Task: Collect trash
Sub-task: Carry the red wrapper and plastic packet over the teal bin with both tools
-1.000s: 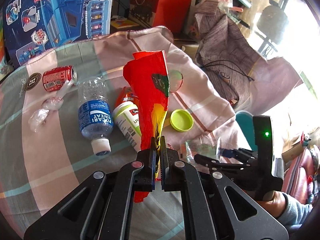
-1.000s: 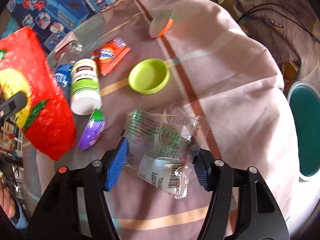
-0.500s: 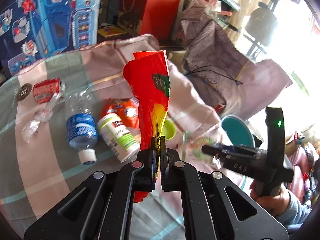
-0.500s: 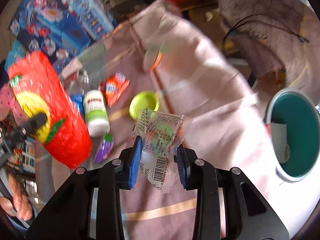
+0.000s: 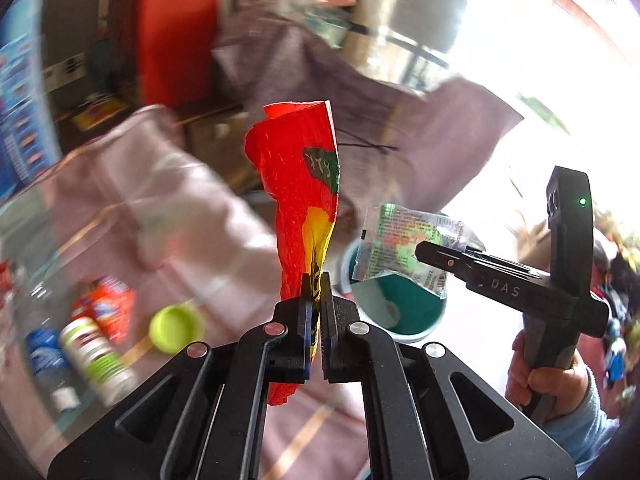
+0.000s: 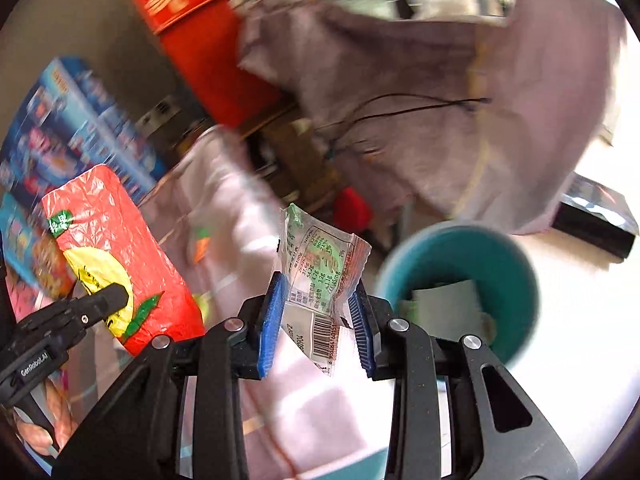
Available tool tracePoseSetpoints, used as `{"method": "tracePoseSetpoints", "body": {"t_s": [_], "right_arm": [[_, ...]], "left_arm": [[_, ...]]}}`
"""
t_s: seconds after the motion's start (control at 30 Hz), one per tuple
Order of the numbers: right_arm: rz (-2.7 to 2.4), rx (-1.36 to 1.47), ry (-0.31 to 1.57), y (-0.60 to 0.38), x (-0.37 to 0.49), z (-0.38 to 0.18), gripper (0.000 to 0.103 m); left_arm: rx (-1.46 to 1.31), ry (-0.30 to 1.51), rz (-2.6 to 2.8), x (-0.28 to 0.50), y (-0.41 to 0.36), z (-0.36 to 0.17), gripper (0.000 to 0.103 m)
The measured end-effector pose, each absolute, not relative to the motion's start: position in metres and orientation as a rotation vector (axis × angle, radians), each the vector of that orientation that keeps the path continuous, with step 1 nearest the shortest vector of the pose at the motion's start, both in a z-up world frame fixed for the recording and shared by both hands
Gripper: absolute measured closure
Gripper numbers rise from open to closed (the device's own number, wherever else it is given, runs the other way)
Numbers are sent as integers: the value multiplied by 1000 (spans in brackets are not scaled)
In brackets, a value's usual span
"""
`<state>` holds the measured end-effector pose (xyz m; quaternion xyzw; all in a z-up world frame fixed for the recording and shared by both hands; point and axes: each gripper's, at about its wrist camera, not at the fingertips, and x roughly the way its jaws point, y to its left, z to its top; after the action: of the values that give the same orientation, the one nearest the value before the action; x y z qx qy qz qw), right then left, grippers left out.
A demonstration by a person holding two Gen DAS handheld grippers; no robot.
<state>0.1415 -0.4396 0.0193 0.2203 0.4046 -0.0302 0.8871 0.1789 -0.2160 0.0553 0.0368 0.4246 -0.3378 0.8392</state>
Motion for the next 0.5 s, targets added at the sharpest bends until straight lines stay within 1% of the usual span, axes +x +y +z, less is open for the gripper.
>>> {"method": "tracePoseSetpoints", "body": {"t_s": [0.1, 0.13, 0.2, 0.27, 0.47, 0.5], "right_arm": [[-133, 500, 838, -478, 129, 11, 72], [-146, 511, 840, -486, 126, 7, 76], [-177, 541, 852, -507, 120, -2, 76], [-207, 553, 864, -523, 115, -11, 79], [-234, 610, 938, -557, 121, -48, 79], [-230, 615, 955, -560, 124, -52, 76]], "left_arm": [[100, 902, -775, 176, -261, 50, 99], [107, 906, -793, 176, -275, 47, 99], [120, 922, -827, 175, -303, 40, 99], [134, 936, -850, 176, -324, 33, 99], [153, 1018, -909, 184, -381, -5, 99], [155, 1034, -918, 185, -389, -12, 99]]}}
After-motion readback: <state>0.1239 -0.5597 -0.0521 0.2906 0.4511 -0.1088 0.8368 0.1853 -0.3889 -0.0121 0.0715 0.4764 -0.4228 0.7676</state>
